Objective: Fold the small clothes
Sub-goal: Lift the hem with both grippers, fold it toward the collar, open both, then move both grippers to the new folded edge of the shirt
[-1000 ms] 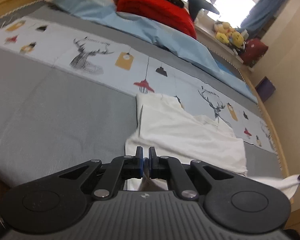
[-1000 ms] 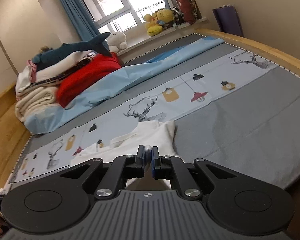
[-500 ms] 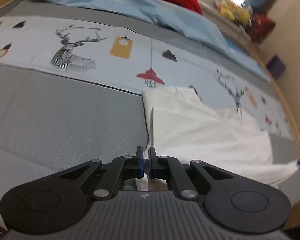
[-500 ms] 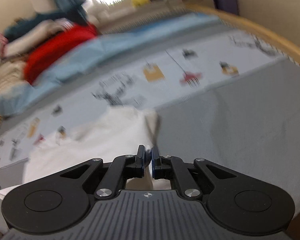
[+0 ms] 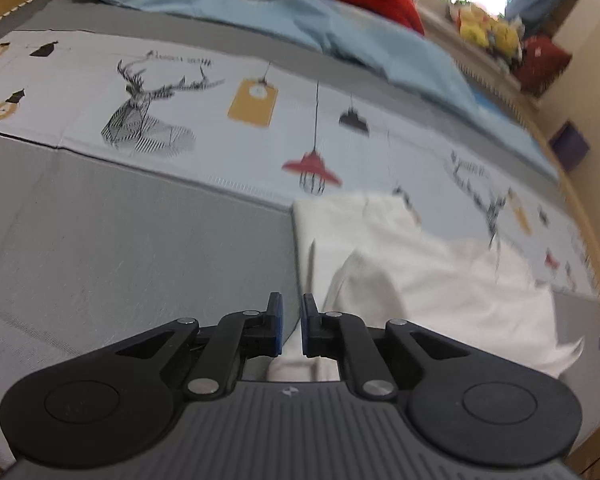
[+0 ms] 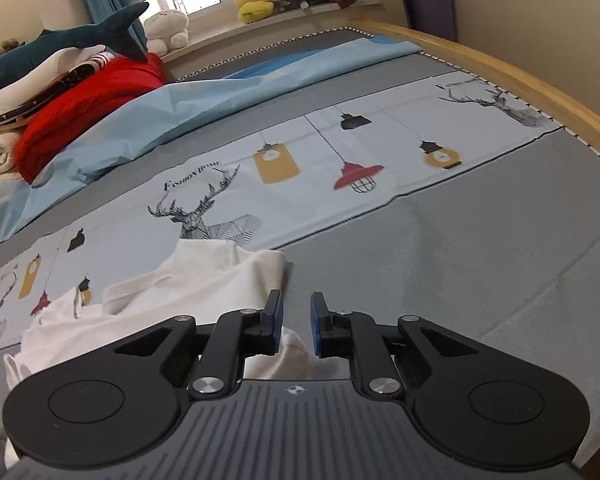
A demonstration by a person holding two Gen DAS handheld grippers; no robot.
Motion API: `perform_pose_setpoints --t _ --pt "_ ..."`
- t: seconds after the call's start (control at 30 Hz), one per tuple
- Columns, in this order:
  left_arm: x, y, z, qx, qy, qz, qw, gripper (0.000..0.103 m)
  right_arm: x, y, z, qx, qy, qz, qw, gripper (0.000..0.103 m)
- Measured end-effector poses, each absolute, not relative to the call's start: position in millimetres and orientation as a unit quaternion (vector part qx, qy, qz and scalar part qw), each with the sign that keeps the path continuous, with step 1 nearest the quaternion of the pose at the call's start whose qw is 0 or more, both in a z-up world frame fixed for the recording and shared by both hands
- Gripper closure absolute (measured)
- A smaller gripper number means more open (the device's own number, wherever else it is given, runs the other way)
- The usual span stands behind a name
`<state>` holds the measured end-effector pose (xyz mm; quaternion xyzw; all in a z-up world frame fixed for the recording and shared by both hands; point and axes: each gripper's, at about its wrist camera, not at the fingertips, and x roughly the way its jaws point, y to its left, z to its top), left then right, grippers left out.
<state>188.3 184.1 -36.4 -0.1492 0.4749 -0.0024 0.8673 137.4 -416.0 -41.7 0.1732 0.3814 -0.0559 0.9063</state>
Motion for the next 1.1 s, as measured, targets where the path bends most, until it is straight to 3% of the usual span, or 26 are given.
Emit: perform_pose_setpoints --t 0.4,0.53,1.1 --pt "186.6 177.2 -54.4 -0.147 0.498 0.035 0.854 0.093 133.7 -411.6 -58.1 0.144 0.429 -0.037 0.891 0.088" --pt "189.1 158.6 -47.2 -0.143 0.488 0.039 0.86 0.082 139.8 -407.1 -66.4 0.107 0.446 -0.043 0.888 0.086" --pt "206.4 129.0 -51.5 -0.102 0.496 0.007 0.862 0.079 156.9 -391.8 -81.0 0.084 0.476 -0.039 0.875 0.08"
